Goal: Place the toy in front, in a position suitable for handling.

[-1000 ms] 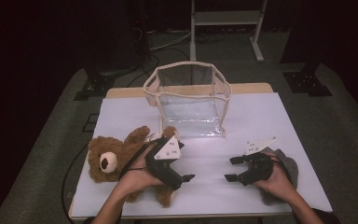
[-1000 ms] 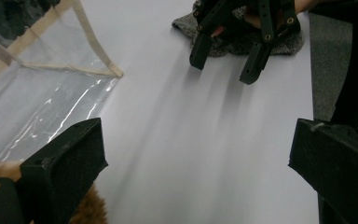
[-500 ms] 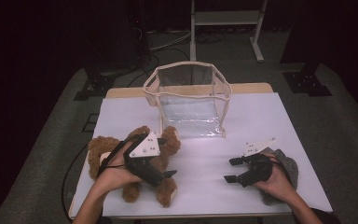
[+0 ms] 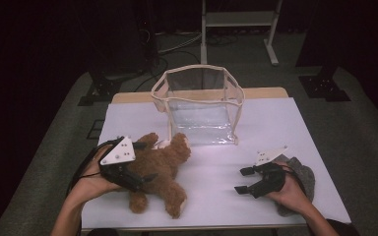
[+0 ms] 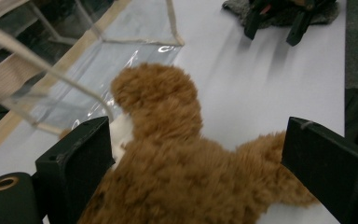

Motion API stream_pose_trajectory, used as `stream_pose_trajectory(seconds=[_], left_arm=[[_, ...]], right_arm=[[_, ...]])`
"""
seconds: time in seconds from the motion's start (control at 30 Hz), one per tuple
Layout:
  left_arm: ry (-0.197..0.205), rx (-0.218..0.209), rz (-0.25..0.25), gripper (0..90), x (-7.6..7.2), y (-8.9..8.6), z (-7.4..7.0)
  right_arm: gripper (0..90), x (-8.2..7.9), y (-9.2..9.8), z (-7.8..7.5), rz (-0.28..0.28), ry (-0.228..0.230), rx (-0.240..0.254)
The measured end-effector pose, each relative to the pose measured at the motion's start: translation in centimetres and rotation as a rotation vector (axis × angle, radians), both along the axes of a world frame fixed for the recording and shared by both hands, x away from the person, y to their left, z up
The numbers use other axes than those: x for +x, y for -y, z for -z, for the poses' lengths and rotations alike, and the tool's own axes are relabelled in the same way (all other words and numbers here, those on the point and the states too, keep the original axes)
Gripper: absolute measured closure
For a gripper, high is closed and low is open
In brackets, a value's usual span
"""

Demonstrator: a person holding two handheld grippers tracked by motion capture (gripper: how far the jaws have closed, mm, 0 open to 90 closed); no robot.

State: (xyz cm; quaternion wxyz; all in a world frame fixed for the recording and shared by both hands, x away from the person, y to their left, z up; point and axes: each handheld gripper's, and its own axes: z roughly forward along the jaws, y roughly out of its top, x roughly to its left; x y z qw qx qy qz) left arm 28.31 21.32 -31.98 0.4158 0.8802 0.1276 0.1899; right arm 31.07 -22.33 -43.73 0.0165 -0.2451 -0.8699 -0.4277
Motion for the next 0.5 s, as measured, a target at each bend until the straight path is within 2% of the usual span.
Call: stream_pose_trajectory(seconds=[0.27, 0.33, 0.5], left_arm=[[-0.001, 0.014, -0.051, 8.5, -0.2, -3.0, 0.9], [0.005, 0.022, -0.054, 13.2, -0.3, -3.7, 1.2], [0.0, 0.017, -0.083, 13.2, -0.6, -5.6, 2.3]], right_arm=[[22.8, 0.0, -0.3, 0.0, -0.006, -0.004, 0.012], [22.8, 0.0, -0.4, 0.0, -0.008, -0.003, 0.011], [22.7, 0.0, -0.4, 0.0, -0.005, 0.0, 0.01]])
